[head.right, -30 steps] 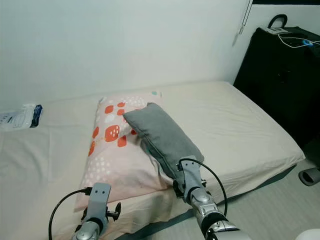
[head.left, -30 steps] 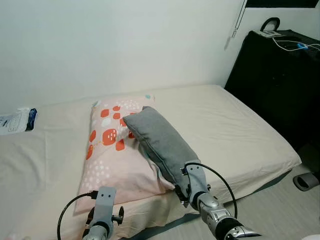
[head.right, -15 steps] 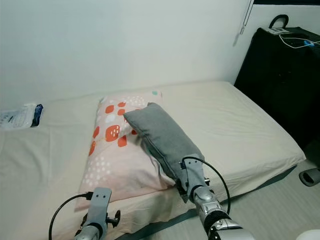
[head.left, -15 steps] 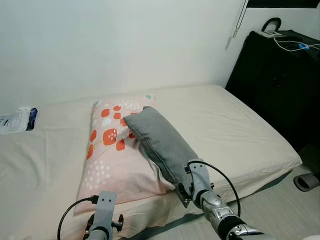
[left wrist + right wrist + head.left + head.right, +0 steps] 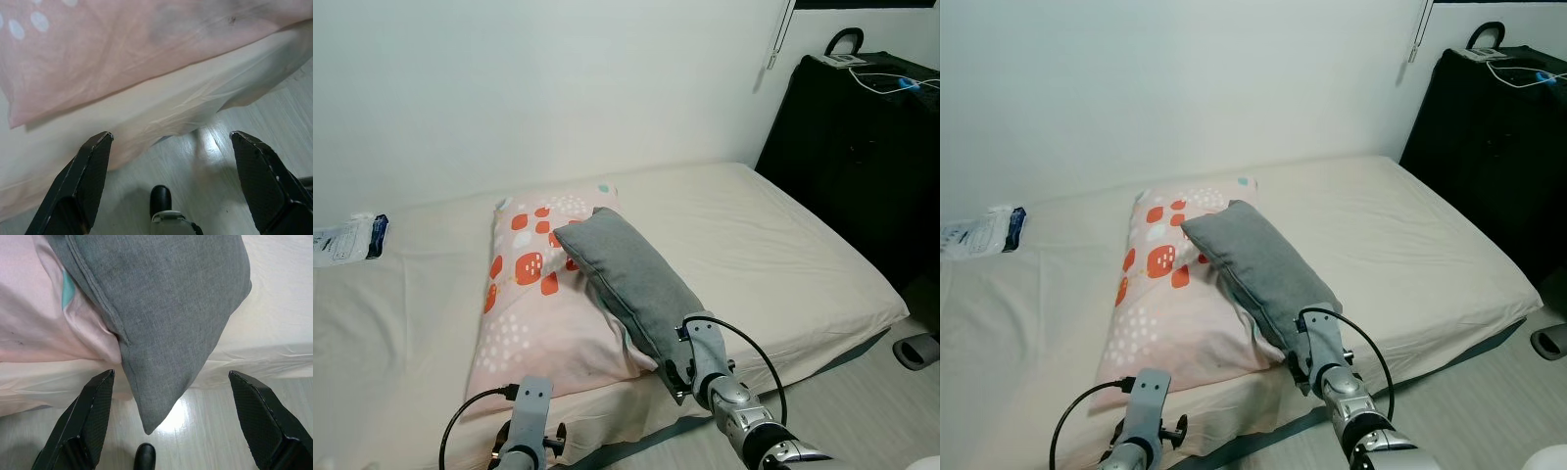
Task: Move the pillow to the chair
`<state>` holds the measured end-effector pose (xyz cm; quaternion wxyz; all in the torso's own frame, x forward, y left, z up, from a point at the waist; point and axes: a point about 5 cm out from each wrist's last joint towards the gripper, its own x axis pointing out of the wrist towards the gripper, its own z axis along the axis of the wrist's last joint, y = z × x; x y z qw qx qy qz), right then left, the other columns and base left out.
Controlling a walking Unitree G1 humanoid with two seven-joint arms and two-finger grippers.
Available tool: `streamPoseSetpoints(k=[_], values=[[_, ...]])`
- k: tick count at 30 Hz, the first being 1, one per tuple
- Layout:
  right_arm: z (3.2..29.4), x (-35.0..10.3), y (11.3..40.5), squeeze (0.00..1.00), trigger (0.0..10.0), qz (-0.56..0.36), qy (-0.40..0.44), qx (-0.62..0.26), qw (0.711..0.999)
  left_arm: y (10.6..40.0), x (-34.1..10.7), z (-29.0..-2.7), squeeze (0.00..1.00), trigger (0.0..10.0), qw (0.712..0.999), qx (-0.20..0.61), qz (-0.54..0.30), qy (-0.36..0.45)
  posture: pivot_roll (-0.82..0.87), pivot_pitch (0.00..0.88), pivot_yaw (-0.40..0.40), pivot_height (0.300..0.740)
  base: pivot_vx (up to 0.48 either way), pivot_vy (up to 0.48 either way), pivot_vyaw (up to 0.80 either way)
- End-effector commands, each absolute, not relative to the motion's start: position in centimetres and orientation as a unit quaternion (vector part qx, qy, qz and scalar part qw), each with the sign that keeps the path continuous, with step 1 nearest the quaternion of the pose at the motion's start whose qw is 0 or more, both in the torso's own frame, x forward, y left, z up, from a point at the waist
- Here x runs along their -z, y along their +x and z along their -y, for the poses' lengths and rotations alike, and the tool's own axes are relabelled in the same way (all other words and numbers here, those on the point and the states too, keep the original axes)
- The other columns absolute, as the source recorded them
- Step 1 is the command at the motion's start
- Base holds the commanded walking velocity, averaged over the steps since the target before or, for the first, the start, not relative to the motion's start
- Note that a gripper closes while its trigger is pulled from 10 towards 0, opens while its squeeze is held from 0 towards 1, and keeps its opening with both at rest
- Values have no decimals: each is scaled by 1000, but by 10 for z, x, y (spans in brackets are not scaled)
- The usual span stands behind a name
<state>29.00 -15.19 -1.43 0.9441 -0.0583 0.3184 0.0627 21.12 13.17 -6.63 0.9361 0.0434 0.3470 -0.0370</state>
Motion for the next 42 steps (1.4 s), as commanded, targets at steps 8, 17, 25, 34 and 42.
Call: streamPoseSetpoints(k=[8,17,25,34,42], values=[[143,15,290,0,10000,-325,-53,-75,941,207,68,-143,0,10000,936,14,-349,36,68,0,-65,740,0,0,0],[141,15,290,0,10000,-325,-44,-70,942,212,66,-149,0,10000,938,12,-344,40,66,0,-52,740,0,0,0],[141,15,290,0,10000,-326,-43,-69,942,213,66,-150,0,10000,936,12,-350,39,67,0,-50,740,0,0,0],[140,15,290,0,10000,-327,-42,-70,942,204,71,-150,0,10000,931,12,-362,37,66,0,-47,740,0,0,0],[140,16,289,0,10000,-329,-42,-70,941,200,73,-142,0,10000,930,17,-366,36,69,0,-50,740,0,0,0]])
